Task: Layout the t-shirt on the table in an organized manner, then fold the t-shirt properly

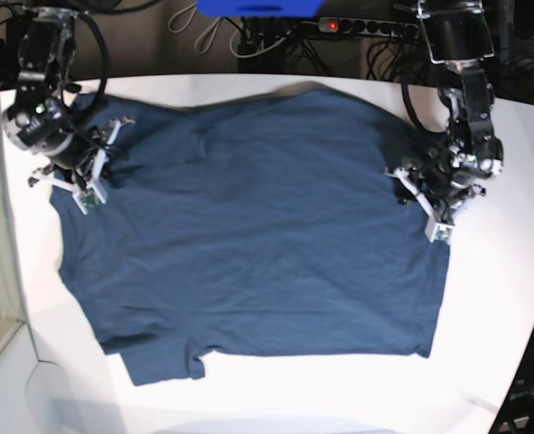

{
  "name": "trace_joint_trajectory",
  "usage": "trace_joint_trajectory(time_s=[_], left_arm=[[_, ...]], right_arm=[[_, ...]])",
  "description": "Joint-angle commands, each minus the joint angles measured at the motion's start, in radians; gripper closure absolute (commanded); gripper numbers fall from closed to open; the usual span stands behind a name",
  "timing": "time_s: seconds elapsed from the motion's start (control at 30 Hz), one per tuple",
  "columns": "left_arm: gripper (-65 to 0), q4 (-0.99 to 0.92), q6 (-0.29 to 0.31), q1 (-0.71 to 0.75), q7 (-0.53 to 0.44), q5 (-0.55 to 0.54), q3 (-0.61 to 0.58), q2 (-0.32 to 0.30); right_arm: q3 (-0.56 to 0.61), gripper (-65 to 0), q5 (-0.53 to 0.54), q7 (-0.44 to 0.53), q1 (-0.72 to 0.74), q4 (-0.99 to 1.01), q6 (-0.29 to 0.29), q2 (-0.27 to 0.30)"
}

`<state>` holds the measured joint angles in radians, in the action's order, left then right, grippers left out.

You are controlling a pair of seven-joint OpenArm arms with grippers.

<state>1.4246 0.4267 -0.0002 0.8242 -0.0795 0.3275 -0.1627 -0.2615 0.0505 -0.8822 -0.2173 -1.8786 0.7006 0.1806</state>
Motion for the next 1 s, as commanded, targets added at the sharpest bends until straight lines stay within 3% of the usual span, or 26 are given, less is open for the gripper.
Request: trace_joint_trajectory(time_s=[0.0, 0.43, 0.67, 0.87, 0.97], left_arm=[[-29.0, 0.011, -0.001, -0.013, -0.004, -0.004, 0.003, -0.005], [-29.2, 0.109, 0.001, -0.017, 0.007, -0.007, 0.002, -0.005], [-29.2, 0.206, 0.001, -0.017, 0.008, -0.007, -0.001, -0.008], [-29.3, 0.218, 0.001, -0.019, 0.083, -0.007, 0.0, -0.011], [-29.3, 0.265, 0.001, -0.01, 0.108, -0.007, 0.003, -0.013]], right_arm=[[-0.006, 0.0, 0.007, 0.013, -0.02, -0.042, -0.002, 0.007], [-0.029, 0.0, 0.009, 0.025, -0.357, -0.148, -0.002, 0.004], [-0.035, 0.0, 0.009, 0.051, -0.466, -0.148, -0.002, 0.013], [-0.032, 0.0, 0.007, 0.08, -0.522, -0.14, -0.002, 0.033], [-0.035, -7.9, 0.007, 0.082, -0.557, -0.138, -0.002, 0.038]])
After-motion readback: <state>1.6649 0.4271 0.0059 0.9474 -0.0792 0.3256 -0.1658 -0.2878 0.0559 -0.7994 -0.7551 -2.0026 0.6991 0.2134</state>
